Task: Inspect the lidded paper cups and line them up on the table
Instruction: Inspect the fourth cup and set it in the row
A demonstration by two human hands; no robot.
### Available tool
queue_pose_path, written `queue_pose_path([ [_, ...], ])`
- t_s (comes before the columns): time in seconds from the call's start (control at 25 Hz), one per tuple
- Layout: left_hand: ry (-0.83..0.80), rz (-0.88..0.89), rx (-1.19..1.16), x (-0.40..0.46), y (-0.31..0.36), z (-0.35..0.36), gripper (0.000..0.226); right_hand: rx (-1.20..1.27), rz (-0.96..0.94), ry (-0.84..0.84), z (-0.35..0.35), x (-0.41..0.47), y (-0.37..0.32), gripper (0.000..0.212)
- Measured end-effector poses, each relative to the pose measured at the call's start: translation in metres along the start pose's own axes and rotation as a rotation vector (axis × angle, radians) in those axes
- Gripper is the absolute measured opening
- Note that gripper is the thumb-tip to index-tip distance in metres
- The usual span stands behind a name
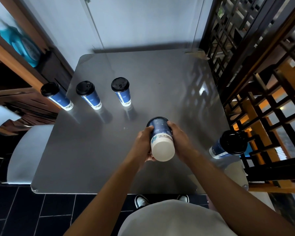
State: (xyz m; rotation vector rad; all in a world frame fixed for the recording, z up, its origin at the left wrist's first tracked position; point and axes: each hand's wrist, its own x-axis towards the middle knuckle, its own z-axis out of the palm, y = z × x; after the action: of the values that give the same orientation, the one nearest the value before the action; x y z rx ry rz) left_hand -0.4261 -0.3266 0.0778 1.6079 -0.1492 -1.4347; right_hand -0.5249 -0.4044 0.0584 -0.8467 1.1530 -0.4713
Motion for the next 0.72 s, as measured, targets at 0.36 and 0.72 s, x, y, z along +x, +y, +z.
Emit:
queue_pose_path([
  [0.36, -0.045, -0.007, -0.073, 0.0019, 0.0058, -0.0081, 0.068, -0.044, -0.045, -0.007, 0.0003, 0.0042, -0.0001, 0.032],
  [0.72, -0.047, -0.053, -0.042, -0.0003, 0.0027, -0.0104, 0.048, 0.058, 0.035, -0.002, 0.0089, 0.0036, -0.0024, 0.051],
])
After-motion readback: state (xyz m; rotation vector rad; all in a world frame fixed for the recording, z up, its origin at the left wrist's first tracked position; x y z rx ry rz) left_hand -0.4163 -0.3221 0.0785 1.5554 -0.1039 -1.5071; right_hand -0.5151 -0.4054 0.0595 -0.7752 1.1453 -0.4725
